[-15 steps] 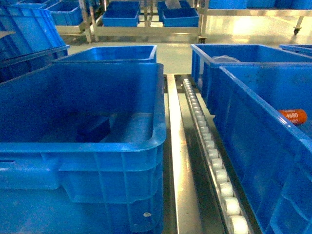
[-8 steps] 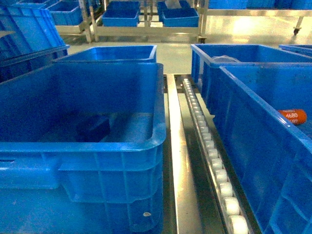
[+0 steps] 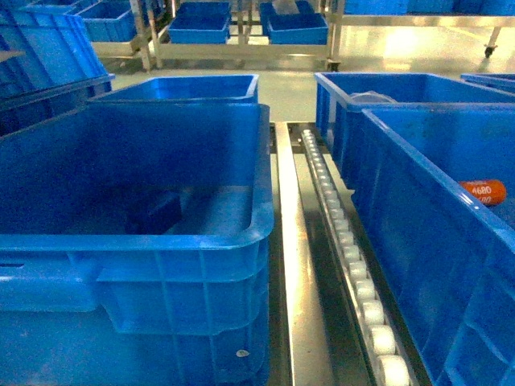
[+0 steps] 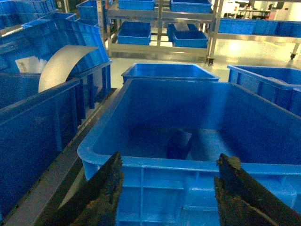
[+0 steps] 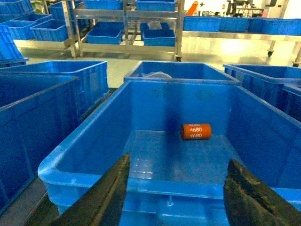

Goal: Sort blue parts and orange caps into right shelf containers

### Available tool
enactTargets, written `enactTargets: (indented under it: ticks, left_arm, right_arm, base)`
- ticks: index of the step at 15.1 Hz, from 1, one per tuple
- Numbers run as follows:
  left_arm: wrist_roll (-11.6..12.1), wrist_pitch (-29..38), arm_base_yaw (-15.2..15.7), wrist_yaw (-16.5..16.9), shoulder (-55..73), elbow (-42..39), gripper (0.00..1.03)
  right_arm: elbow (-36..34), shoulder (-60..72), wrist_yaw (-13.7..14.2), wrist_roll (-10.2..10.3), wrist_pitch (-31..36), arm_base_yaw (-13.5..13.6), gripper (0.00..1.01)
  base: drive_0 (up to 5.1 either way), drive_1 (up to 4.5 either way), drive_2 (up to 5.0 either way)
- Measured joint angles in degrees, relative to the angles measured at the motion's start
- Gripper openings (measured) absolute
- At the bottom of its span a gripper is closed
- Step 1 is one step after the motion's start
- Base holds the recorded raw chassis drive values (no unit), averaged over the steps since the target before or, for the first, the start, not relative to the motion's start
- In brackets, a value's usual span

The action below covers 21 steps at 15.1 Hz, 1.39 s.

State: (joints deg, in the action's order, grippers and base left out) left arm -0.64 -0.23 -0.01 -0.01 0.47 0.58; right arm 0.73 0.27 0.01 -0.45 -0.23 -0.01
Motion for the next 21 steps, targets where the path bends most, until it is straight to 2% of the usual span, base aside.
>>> enactTargets:
  ticks: [4, 5, 6, 7, 8, 21]
  left_arm:
    - [0.0, 0.0, 0.0, 0.0, 0.0, 0.0, 0.71]
    - [0.0, 0.0, 0.0, 0.0, 0.0, 0.0, 0.78]
    - [0.0, 0.0, 0.0, 0.0, 0.0, 0.0, 0.9]
    - [0.1, 0.0, 0.0, 0.0, 0.0, 0.0, 1.0]
    - [0.0, 0.0, 0.0, 0.0, 0.0, 0.0, 0.97]
    - [0.0, 0.0, 0.0, 0.0, 0.0, 0.0, 0.98]
  right_arm:
    - [0.0, 0.0, 0.0, 0.0, 0.0, 0.0, 0.72]
    - [0.0, 0.0, 0.0, 0.0, 0.0, 0.0, 0.79]
    - [0.0, 0.0, 0.0, 0.0, 0.0, 0.0, 0.92]
    - [0.0, 0.0, 0.0, 0.0, 0.0, 0.0, 1.0]
    - [0.0, 0.0, 0.0, 0.0, 0.0, 0.0, 0.97]
    - [0.0, 0.0, 0.0, 0.0, 0.0, 0.0, 0.98]
  base:
    - [0.0, 0.0, 0.0]
    - [0.0, 0.0, 0.0]
    - [0.0, 0.0, 0.0]
    - [0.0, 0.0, 0.0]
    - [0.0, 0.0, 0.0]
    - [0.0, 0.0, 0.0]
